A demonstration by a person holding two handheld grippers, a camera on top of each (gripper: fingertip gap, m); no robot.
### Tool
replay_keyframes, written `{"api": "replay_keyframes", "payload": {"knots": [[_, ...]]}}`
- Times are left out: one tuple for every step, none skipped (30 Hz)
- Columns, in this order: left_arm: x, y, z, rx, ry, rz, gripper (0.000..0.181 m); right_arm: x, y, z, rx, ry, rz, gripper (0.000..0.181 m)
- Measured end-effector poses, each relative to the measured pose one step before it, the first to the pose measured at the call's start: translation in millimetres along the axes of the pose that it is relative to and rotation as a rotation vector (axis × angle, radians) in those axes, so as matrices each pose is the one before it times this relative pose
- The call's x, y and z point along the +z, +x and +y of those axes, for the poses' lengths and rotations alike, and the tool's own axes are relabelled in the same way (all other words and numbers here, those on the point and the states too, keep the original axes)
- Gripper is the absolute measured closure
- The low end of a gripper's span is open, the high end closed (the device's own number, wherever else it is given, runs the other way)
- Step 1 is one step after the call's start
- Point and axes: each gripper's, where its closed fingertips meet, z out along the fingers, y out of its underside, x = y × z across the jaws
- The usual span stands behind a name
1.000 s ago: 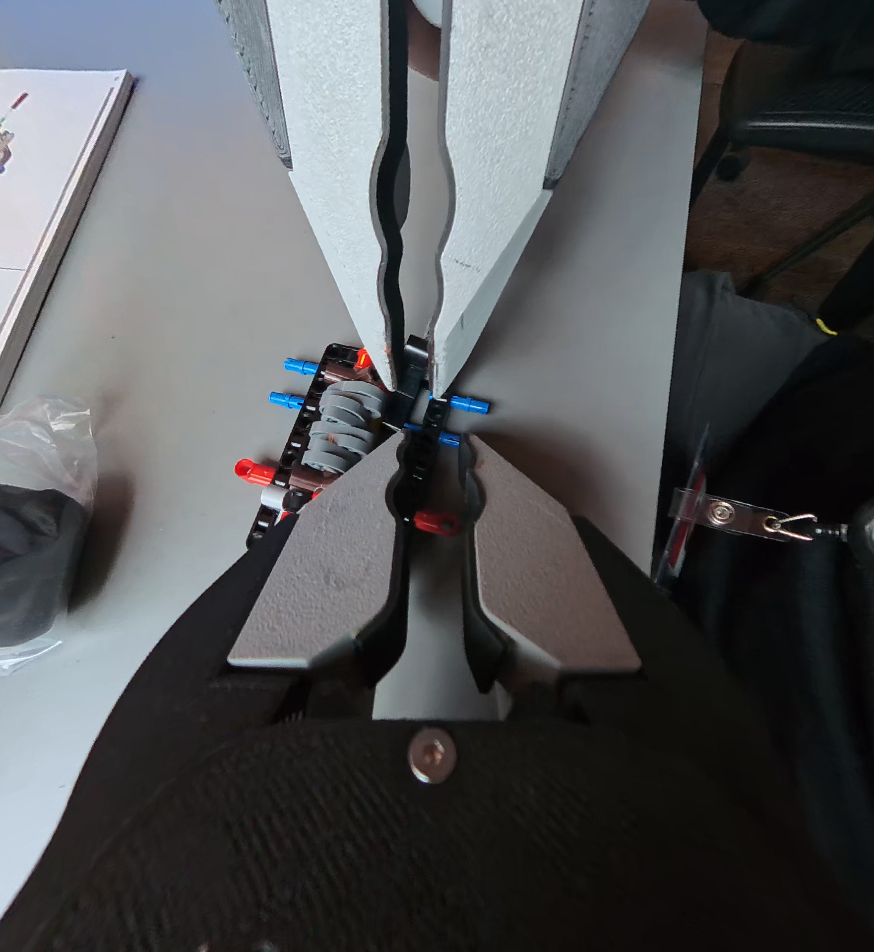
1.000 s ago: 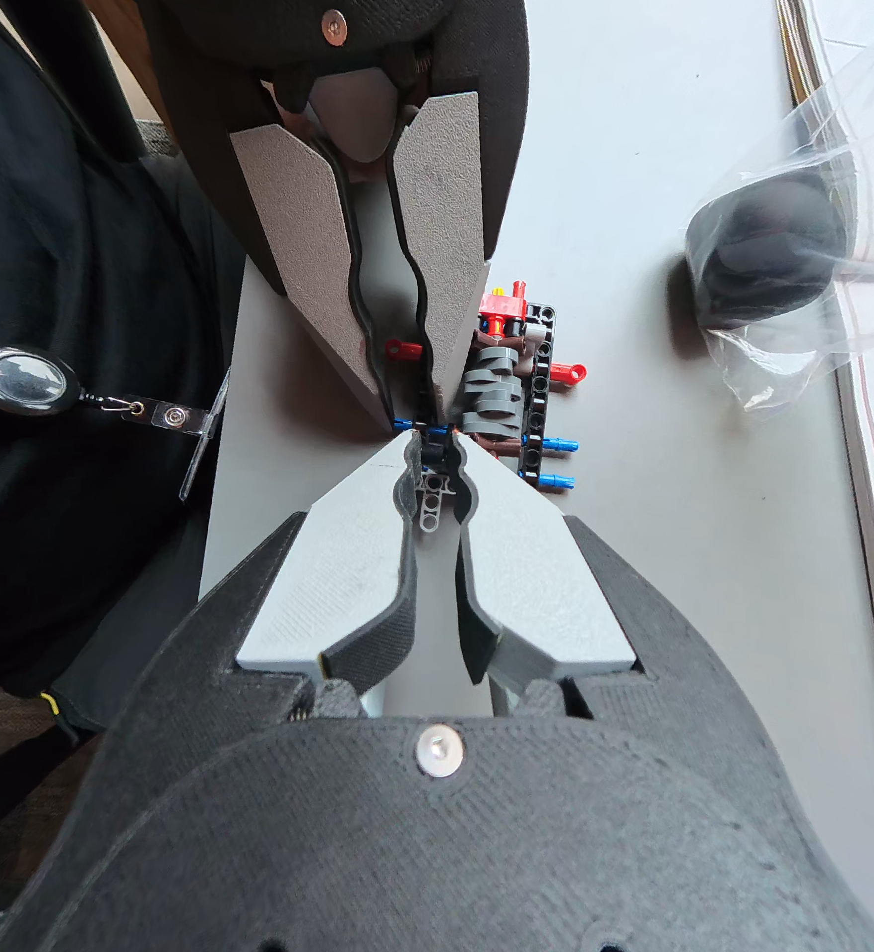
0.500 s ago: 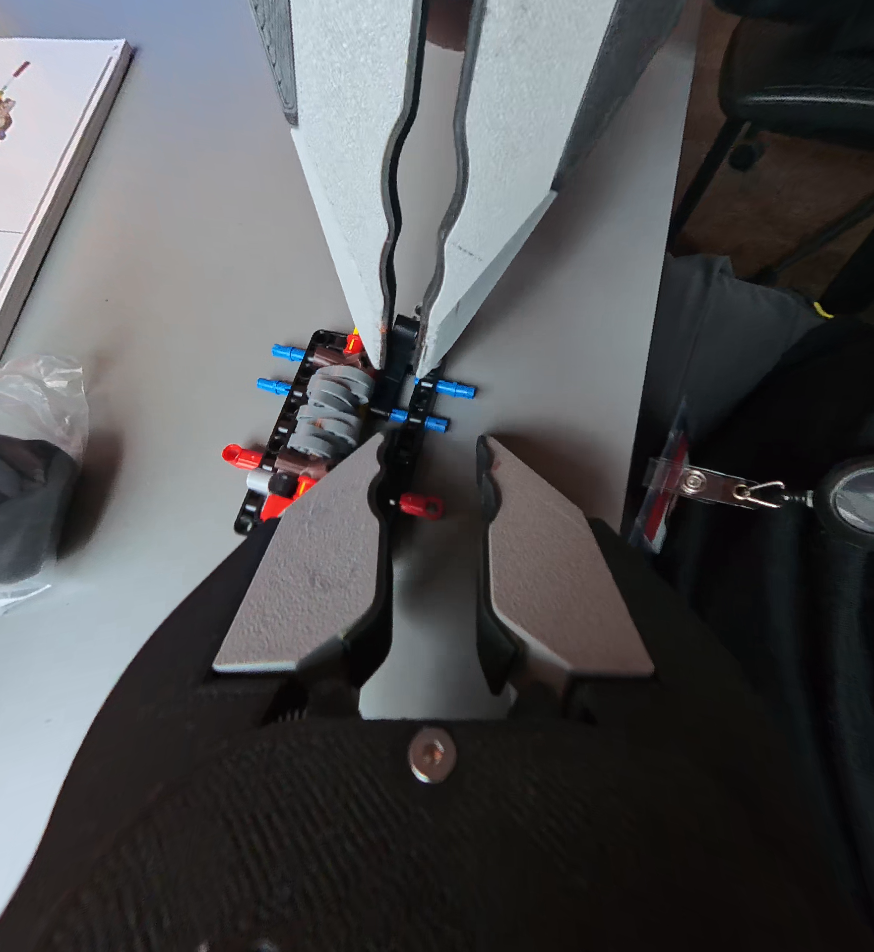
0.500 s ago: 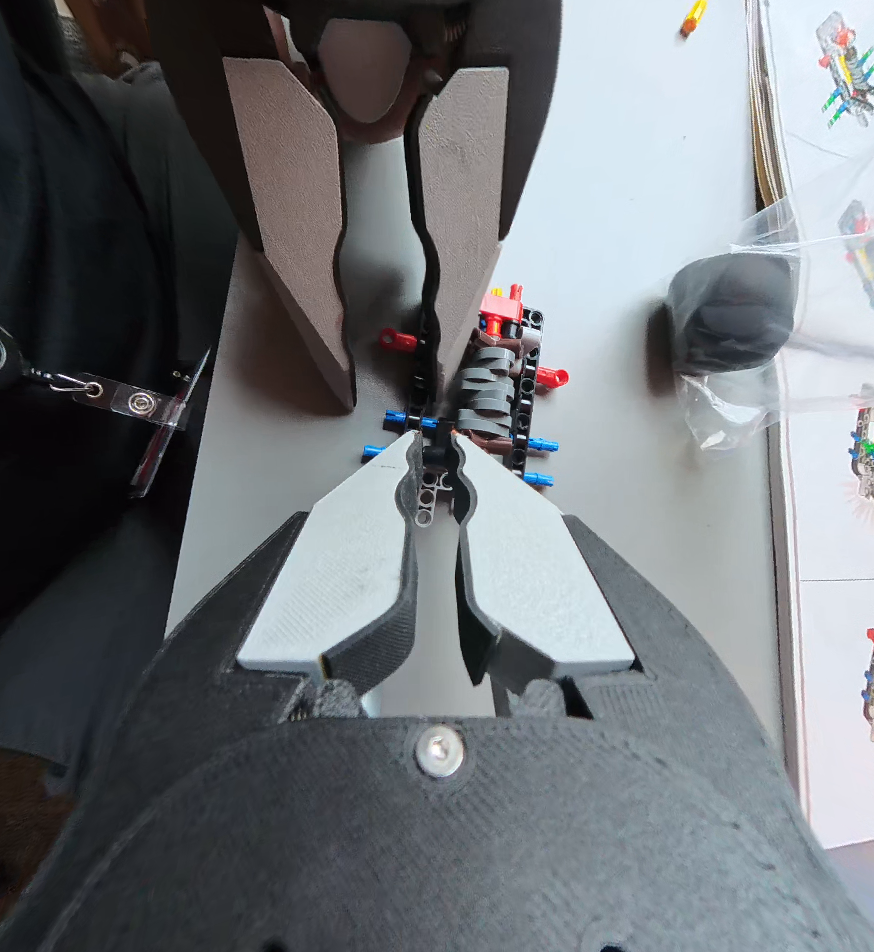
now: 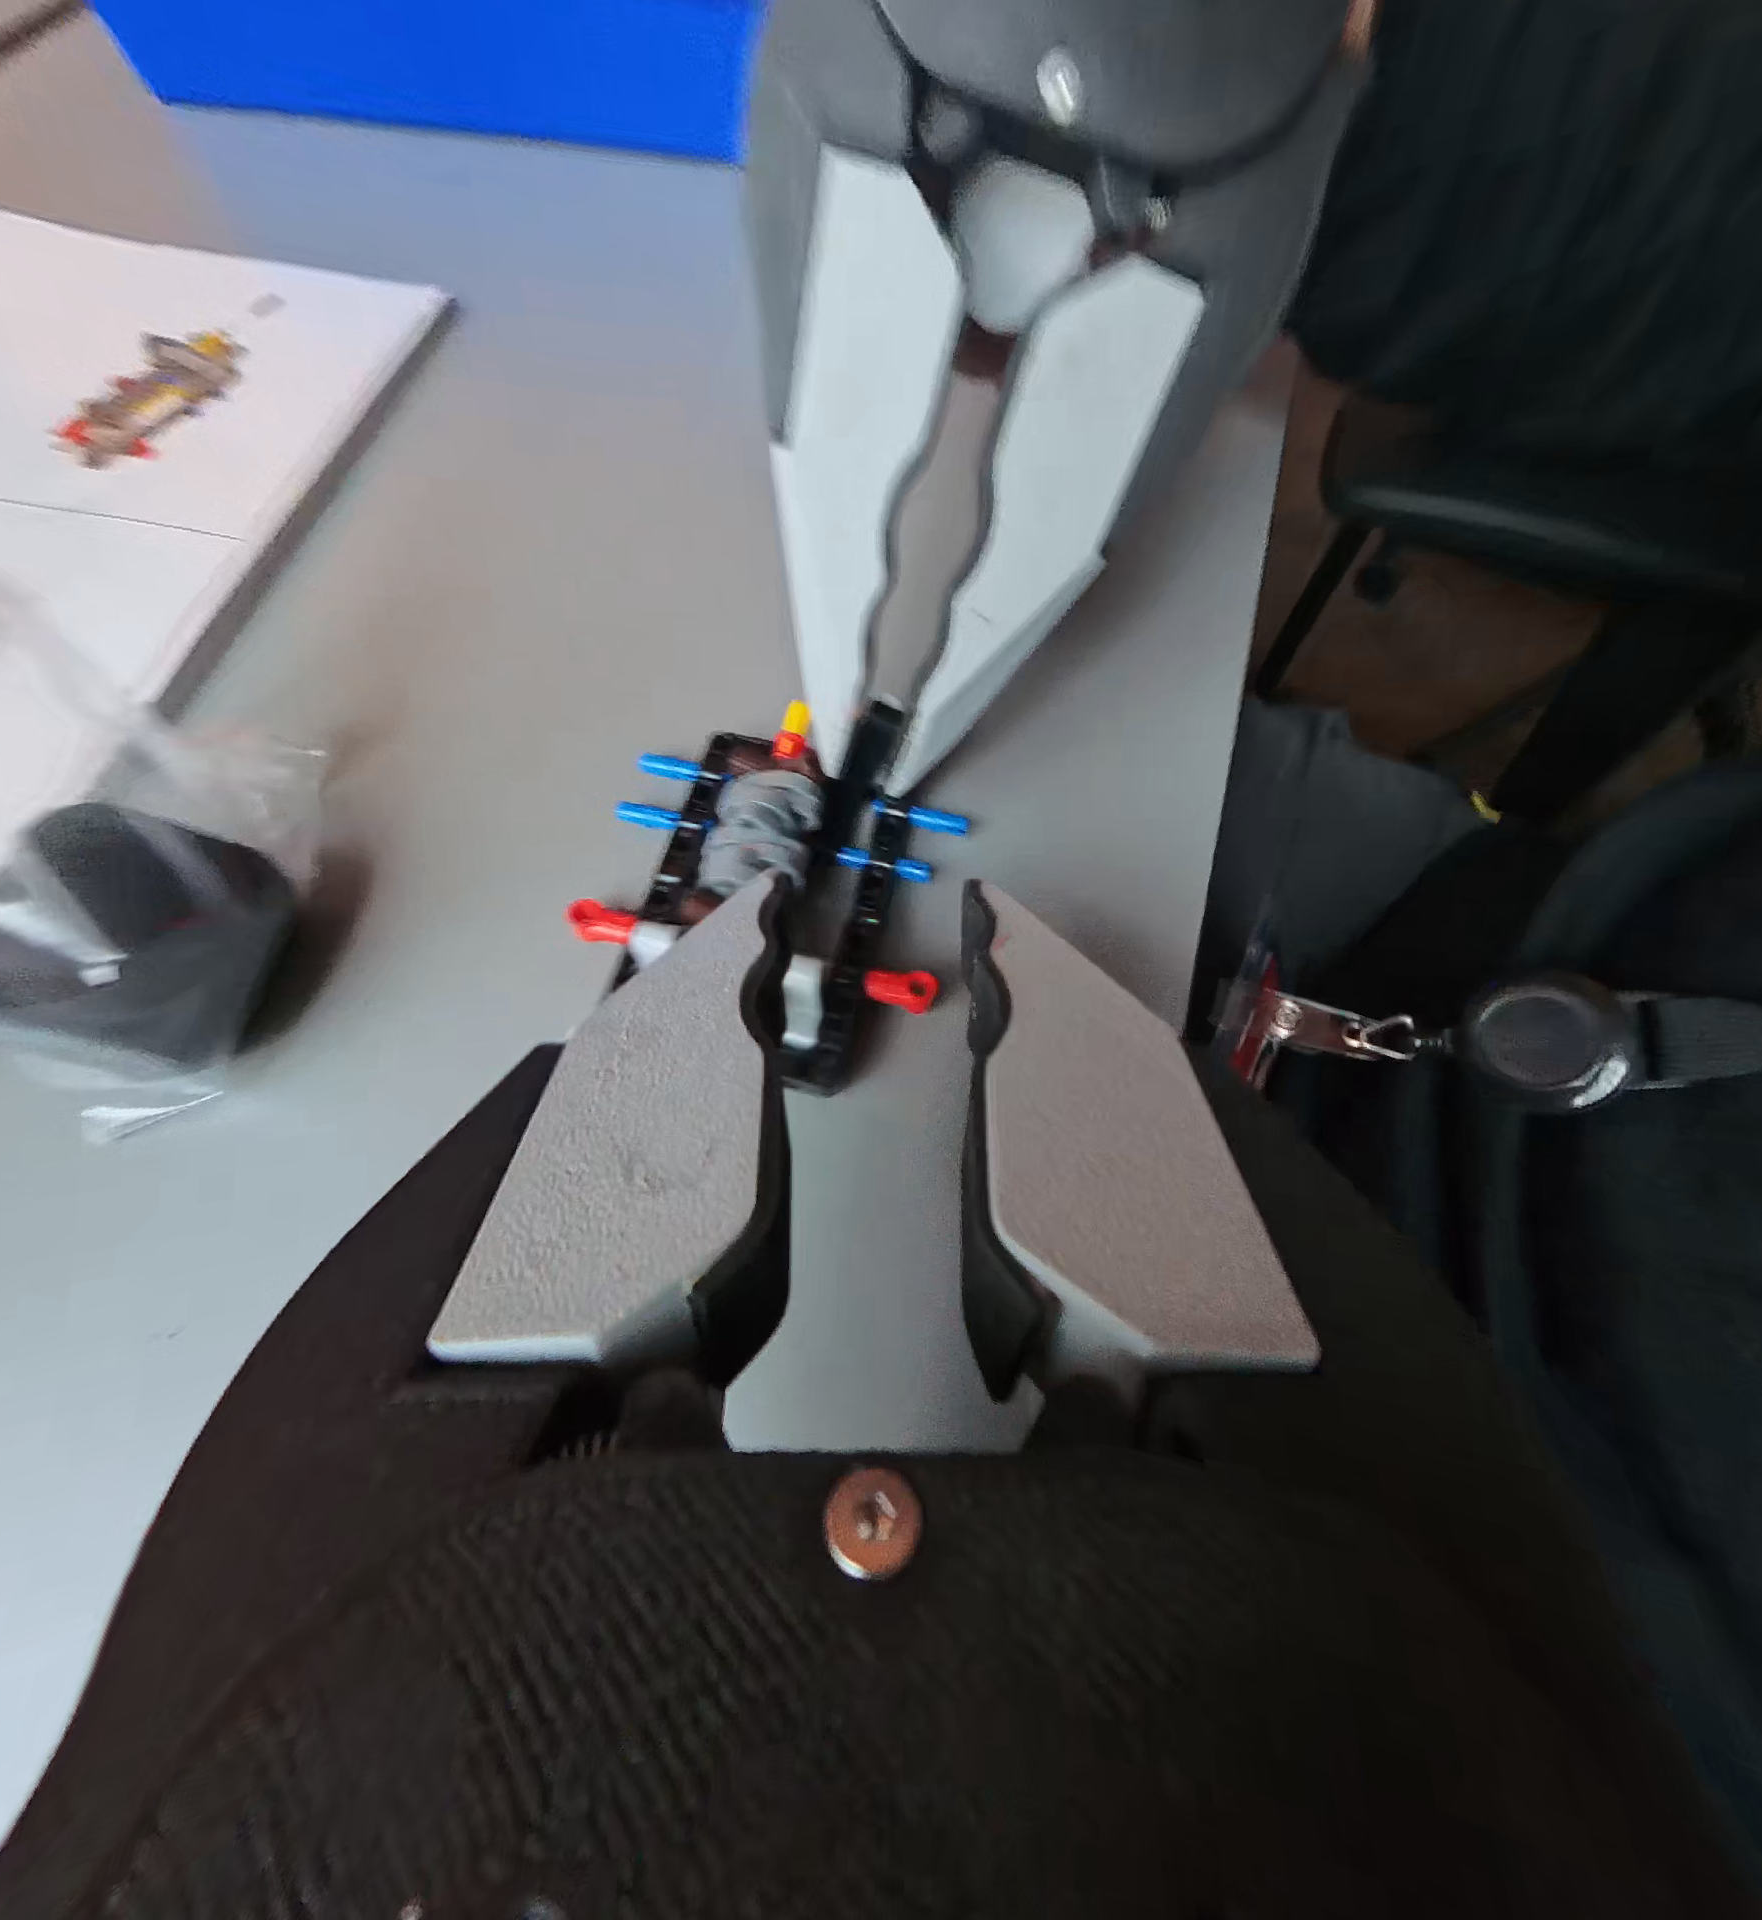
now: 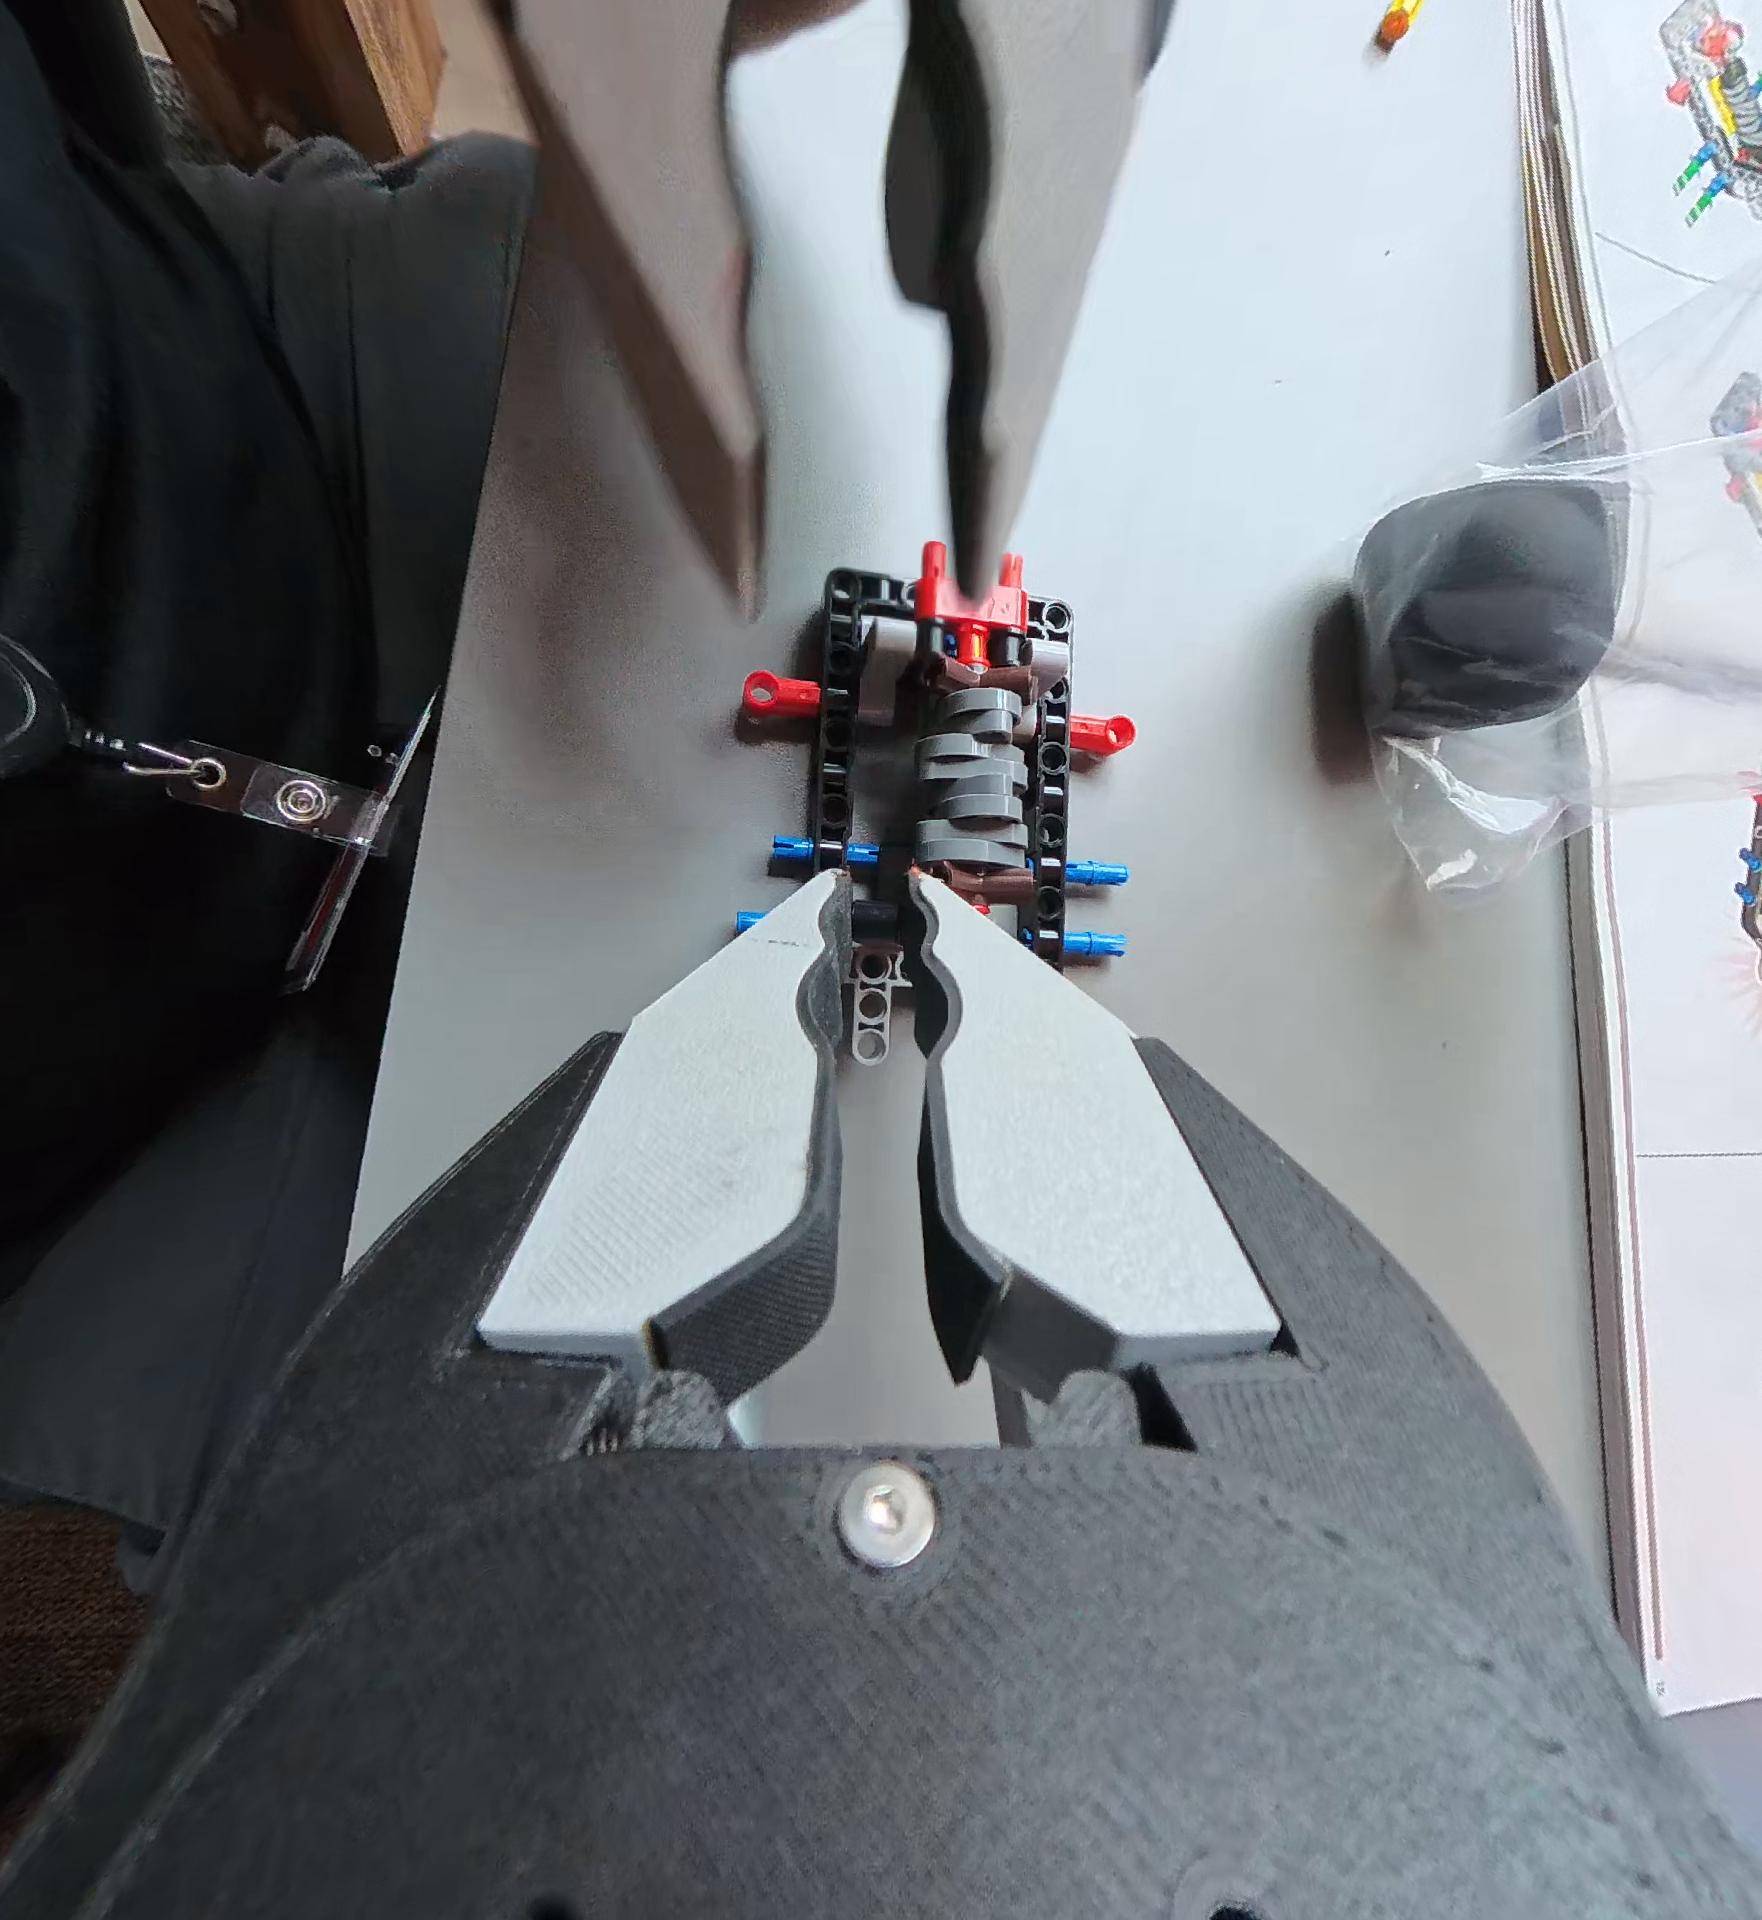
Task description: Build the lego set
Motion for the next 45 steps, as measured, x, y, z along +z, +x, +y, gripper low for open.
{"api": "replay_keyframes", "payload": {"knots": [[-9.18,-10.5,-5.51,-0.0206,0.0271,-0.0285,0.151,-0.02,-0.05,0.0,0.0015,0.0016,-0.0009,0.175],[-8.88,-16.69,-4.19,-0.0238,0.02,-0.0556,0.152,0.06,0.05,-0.03,0.0011,0.0011,-0.0012,0.175],[-7.23,-23.39,-1.35,-0.034,0.0067,-0.0823,0.152,-0.05,-0.03,-0.04,0.001,0.0002,-0.0014,0.175],[-3.84,-25.32,1.46,-0.0445,-0.0093,-0.0792,0.151,0.06,0.04,0.01,0.0013,0.0003,-0.0016,0.175],[0.03,-22.43,2.41,-0.0519,-0.0179,-0.0507,0.145,0.07,0.1,-0.15,0.0017,0.0007,-0.0016,0.175],[2.91,-18.25,1.41,-0.0521,-0.0137,-0.0242,0.137,0.09,-0.03,-0.05,0.0019,0.0004,-0.0012,0.175],[4.34,-13.5,-0.18,-0.0459,-0.0061,-0.0026,0.133,0.07,0.01,-0.01,0.0016,-0.0003,-0.0005,0.175],[5.34,-6.72,-1.37,-0.0326,-0.0028,0.0262,0.129,0.06,0.01,0.01,0.0014,-0.0013,0.0005,0.175],[6.24,-2.81,-2.33,-0.0315,-0.0028,0.0344,0.124,-0.03,0.02,0.12,0.0011,-0.002,0.0014,0.175],[6.06,-1.61,-1.76,-0.0219,-0.0077,0.0246,0.121,-0.05,0.02,0.08,0.0005,-0.0018,0.0021,0.175],[5.85,-0.1,-2.04,0.0001,-0.0052,0.0179,0.122,0.11,0.07,-0.01,0.0001,-0.0007,0.0024,0.175],[5.9,-0.46,-0.51,0.02,-0.0111,0.0036,0.13,-0.06,-0.03,-0.02,0.0006,0.0005,0.0015,0.175],[5.96,-1.23,1.57,0.0307,-0.0215,-0.01,0.145,0.06,0.03,0.04,0.0018,0.0017,0.0,0.175],[4.62,-2.86,0.49,0.0404,-0.0118,-0.0286,0.157,0.03,0.09,-0.04,0.0022,0.0023,-0.001,0.175],[2.39,4.41,0.75,0.0616,-0.0054,0.0099,0.173,-0.06,-0.06,0.01,0.0013,0.0023,-0.0012,0.175],[1.02,7.04,1.29,0.0651,-0.0055,0.0198,0.181,-0.13,-0.06,0.08,0.0,0.0018,-0.0009,0.175],[0.39,2.92,2.38,0.0595,-0.0097,-0.0113,0.181,-0.25,0.0,0.25,-0.0006,0.0014,-0.0009,0.175],[-0.56,0.88,3.8,0.0628,-0.0118,-0.0252,0.181,-0.27,-0.01,0.29,-0.0002,0.0014,-0.0013,0.175],[-1.62,3.3,2.81,0.0626,-0.0031,-0.0082,0.181,-0.22,0.04,0.27,0.0009,0.002,-0.002,0.175],[-2.56,4.26,1.81,0.0638,0.0048,-0.0015,0.181,-0.14,0.1,0.16,0.001,0.0028,-0.0025,0.175],[-3.44,3.99,1.76,0.0724,0.0059,-0.0069,0.181,-0.16,0.09,0.13,0.0,0.003,-0.0021,0.175],[-3.75,1.19,2.4,0.0716,-0.0003,-0.0267,0.181,-0.11,0.2,0.23,-0.0001,0.0027,-0.0012,0.175],[-3.65,0.37,2.51,0.0648,-0.0033,-0.0289,0.181,-0.19,0.26,0.24,0.0008,0.0018,-0.0009,0.175],[-3.65,0.64,1.51,0.0571,0.0005,-0.0257,0.181,-0.2,0.25,0.18,0.0012,0.0006,-0.0011,0.175],[-3.37,0.02,1.13,0.0498,0.0011,-0.0262,0.181,-0.08,0.14,0.16,0.0002,0.0001,-0.0006,0.175],[-2.55,0.47,0.9,0.0395,0.0018,-0.0202,0.181,0.07,0.07,0.08,-0.0007,0.0003,-0.0003,0.175],[-1.82,0.67,0.31,0.0258,0.0046,-0.0127,0.181,-0.06,0.08,-0.03,0.0001,-0.0002,-0.0005,0.175],[-1.37,1.1,-0.58,0.0166,0.0119,-0.006,0.181,0.01,0.05,0.1,0.001,-0.0011,-0.0006,0.175],[-0.72,2.2,-0.32,0.0202,0.0133,0.003,0.181,-0.01,0.07,-0.06,0.0003,-0.0012,0.0003,0.175],[-0.13,1.63,1.3,0.0233,0.0024,0.0005,0.181,0.14,-0.01,0.01,-0.0004,-0.0012,0.0011,0.175],[-0.14,0.53,1.94,0.0237,-0.0034,-0.0066,0.181,-0.07,0.06,0.08,-0.0007,-0.001,0.0016,0.175],[-0.19,1.83,1.94,0.028,-0.0035,0.0014,0.181,0.02,-0.11,0.05,-0.001,-0.0007,0.002,0.175],[-0.17,3.22,1.67,0.0313,-0.0042,0.0065,0.181,0.06,0.03,0.04,-0.0011,-0.0006,0.0019,0.175],[-0.11,2.04,1.7,0.0255,-0.0105,-0.0008,0.181,-0.1,0.02,0.08,-0.0013,-0.0006,0.0015,0.175],[0.01,2.7,0.85,0.0221,-0.0098,0.003,0.181,-0.04,-0.01,0.17,-0.0011,-0.0004,0.0009,0.175],[-0.02,3.64,0.32,0.023,-0.0076,0.0083,0.181,0.0,0.04,0.0,-0.0004,0.0,0.0001,0.175],[0.39,2.43,0.41,0.0181,-0.0086,0.0014,0.181,-0.01,0.0,0.02,0.0003,0.0002,-0.0004,0.175],[0.8,2.16,0.09,0.0114,-0.0063,0.0012,0.181,0.04,-0.02,-0.09,-0.0001,0.0006,-0.0002,0.175],[0.96,2.74,0.35,0.0093,-0.0037,0.0064,0.181,-0.01,-0.01,0.1,-0.0005,0.0009,0.0001,0.175],[1.01,1.47,0.8,0.0042,-0.0026,0.0019,0.181,0.02,0.06,-0.04,0.0,0.0007,-0.0002,0.175],[1.1,1.15,1.17,-0.003,-0.001,0.004,0.181,0.01,-0.03,-0.03,0.0007,0.0006,-0.0004,0.175],[1.15,1.69,1.56,-0.0078,-0.0014,0.011,0.181,-0.01,0.04,0.02,0.0008,0.0006,-0.0005,0.175],[0.71,1.86,0.75,-0.0087,0.0033,0.0128,0.181,-0.03,-0.08,0.0,0.0,0.0004,-0.0001,0.175],[0.54,2.34,0.74,-0.0067,0.0031,0.0174,0.181,-0.06,0.03,0.05,-0.0006,0.0,0.0003,0.175],[-0.13,0.19,0.22,-0.004,0.0047,0.0032,0.181,0.1,-0.01,0.02,-0.0007,-0.0001,0.0003,0.175]]}}
